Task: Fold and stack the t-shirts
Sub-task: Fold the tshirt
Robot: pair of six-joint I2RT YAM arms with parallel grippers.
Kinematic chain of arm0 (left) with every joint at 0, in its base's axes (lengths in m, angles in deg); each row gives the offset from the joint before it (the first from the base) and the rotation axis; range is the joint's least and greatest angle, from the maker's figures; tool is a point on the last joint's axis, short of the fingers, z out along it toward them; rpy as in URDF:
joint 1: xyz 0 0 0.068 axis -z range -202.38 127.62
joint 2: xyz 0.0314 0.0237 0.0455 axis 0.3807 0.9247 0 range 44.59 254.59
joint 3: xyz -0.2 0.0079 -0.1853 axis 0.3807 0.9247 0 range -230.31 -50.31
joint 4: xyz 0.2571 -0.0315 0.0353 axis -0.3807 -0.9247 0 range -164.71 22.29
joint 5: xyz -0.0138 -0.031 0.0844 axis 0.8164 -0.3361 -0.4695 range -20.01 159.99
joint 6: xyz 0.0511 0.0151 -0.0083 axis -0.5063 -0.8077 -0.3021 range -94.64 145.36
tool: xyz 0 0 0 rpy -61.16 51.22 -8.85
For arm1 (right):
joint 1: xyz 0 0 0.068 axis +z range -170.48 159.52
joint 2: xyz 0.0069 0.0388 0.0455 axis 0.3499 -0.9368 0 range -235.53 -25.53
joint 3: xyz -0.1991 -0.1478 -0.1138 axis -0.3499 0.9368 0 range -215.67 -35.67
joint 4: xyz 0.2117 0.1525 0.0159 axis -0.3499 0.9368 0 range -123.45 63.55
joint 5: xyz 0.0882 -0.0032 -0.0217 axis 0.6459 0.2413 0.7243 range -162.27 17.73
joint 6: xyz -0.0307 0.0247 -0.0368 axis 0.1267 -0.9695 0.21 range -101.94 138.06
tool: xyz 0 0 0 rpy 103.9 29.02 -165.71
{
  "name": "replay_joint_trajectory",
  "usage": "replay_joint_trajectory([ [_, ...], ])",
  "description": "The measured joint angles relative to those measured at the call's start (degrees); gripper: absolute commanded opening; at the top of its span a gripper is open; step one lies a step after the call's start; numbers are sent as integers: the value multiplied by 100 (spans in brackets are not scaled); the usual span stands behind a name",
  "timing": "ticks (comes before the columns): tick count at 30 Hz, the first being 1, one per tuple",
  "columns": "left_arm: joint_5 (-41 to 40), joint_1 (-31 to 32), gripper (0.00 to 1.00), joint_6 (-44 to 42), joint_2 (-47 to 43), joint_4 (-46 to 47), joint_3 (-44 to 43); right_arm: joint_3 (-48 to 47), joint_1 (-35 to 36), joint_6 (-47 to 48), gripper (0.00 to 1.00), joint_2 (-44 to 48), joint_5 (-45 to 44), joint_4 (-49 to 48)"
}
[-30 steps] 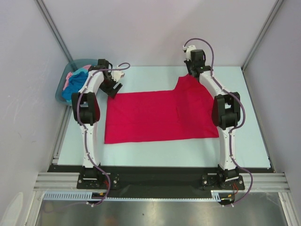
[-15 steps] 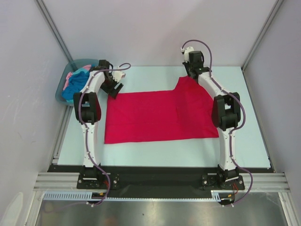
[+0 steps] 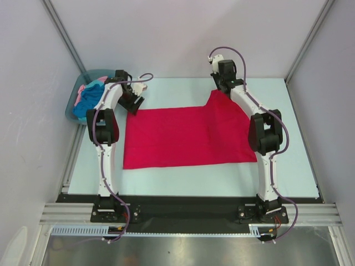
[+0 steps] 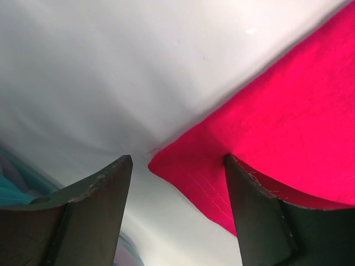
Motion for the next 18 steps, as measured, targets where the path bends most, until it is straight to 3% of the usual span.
replay_joint_trajectory([
  [7,46,-24,72,-2,50,-7,-87,0,66,50,0,22,-13,-24],
  [12,94,-68,62,13,120,28,-199,0,85,96,0,22,-39,-44],
  [18,87,-103,68,46,144,114,-234,0,90,109,0,22,-92,-48],
])
